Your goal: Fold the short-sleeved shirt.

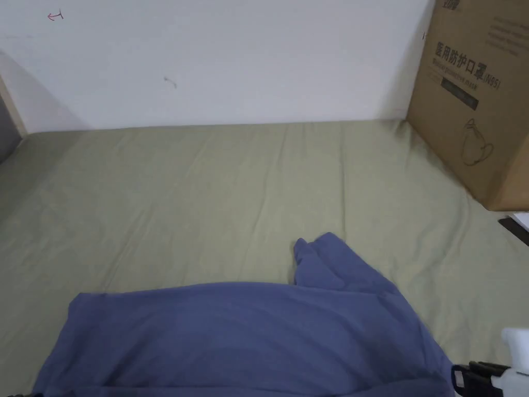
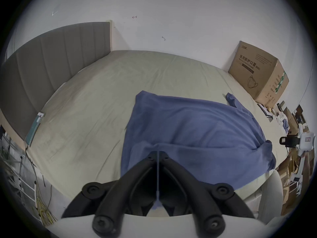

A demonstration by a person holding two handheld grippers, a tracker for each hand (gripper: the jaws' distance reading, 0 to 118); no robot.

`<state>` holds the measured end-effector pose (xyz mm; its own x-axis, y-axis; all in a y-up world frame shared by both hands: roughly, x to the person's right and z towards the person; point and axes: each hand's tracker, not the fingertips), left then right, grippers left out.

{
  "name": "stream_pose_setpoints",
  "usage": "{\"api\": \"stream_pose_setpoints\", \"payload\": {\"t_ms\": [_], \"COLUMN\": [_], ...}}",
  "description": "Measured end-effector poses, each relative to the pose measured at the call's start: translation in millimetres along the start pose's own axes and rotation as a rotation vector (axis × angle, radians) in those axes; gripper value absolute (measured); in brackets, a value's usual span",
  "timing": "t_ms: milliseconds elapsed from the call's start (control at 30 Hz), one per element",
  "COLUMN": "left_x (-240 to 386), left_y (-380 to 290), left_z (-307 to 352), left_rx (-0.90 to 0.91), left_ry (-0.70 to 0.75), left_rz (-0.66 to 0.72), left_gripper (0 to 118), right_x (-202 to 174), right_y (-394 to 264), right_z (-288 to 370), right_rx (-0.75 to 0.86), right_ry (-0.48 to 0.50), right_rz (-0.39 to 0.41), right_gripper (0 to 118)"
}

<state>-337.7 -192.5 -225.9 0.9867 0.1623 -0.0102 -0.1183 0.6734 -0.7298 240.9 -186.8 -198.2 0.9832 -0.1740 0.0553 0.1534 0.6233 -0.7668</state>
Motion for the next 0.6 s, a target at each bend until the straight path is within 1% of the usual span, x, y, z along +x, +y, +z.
{"api": "stream_pose_setpoints", "payload": {"t_ms": [133, 167, 200, 233, 267, 300, 367, 400, 433, 467, 500, 533, 567, 600], "left_x": [8.2, 9.3, 9.5, 9.7, 13.8, 14.0, 12.7, 15.5, 16.2, 16.2, 15.7, 16.1, 14.8, 14.2], "left_y": [16.2, 19.9, 23.4, 27.0, 29.6, 31.9, 35.7, 36.8, 37.2, 37.6, 37.6, 38.1, 38.3, 38.8], "left_z": [-19.9, -24.8, -28.7, -33.5, -38.5, -42.8, -50.9, -53.9, -57.5, -61.2, -64.1, -65.9, -68.3, -70.6], "left_rx": [0.009, 0.016, 0.015, 0.009, 0.011, 0.008, -0.012, -0.018, -0.022, -0.031, -0.037, -0.043, -0.050, -0.054], "left_ry": [-0.022, -0.018, -0.017, -0.017, -0.006, 0.002, 0.000, -0.003, 0.003, 0.009, 0.011, 0.014, 0.008, 0.007], "left_rz": [0.013, 0.020, 0.017, 0.007, 0.001, 0.001, -0.004, -0.006, -0.007, -0.009, -0.008, -0.001, 0.007, 0.011], "left_gripper": [0, 0, 0, 0, 0, 0, 0, 0, 0, 0, 0, 0, 0, 0], "right_x": [5.6, 9.4, 10.1, 10.4, 14.1, 15.3, 17.3, 18.4, 17.9, 15.8, 17.4, 14.9, 14.7, 13.3], "right_y": [44.3, 60.4, 74.5, 89.9, 102.8, 115.2, 138.1, 145.3, 153.1, 157.8, 158.3, 158.1, 156.6, 154.4], "right_z": [-38.2, -51.8, -63.1, -77.0, -93.6, -110.3, -143.6, -159.7, -178.0, -196.6, -212.2, -227.5, -241.5, -252.8], "right_rx": [0.021, 0.022, 0.005, 0.006, 0.009, -0.016, -0.037, -0.053, -0.107, -0.143, -0.181, -0.213, -0.256, -0.310], "right_ry": [0.018, 0.043, 0.037, 0.027, 0.036, 0.036, 0.020, 0.011, -0.025, -0.070, -0.087, -0.103, -0.088, -0.092], "right_rz": [-0.017, -0.035, -0.039, -0.043, -0.046, -0.037, -0.042, -0.027, -0.005, 0.036, 0.096, 0.102, 0.085, 0.063], "right_gripper": [0, 6, 27, 66, 95, 105, 102, 102, 101, 101, 99, 88, 60, 37]}}
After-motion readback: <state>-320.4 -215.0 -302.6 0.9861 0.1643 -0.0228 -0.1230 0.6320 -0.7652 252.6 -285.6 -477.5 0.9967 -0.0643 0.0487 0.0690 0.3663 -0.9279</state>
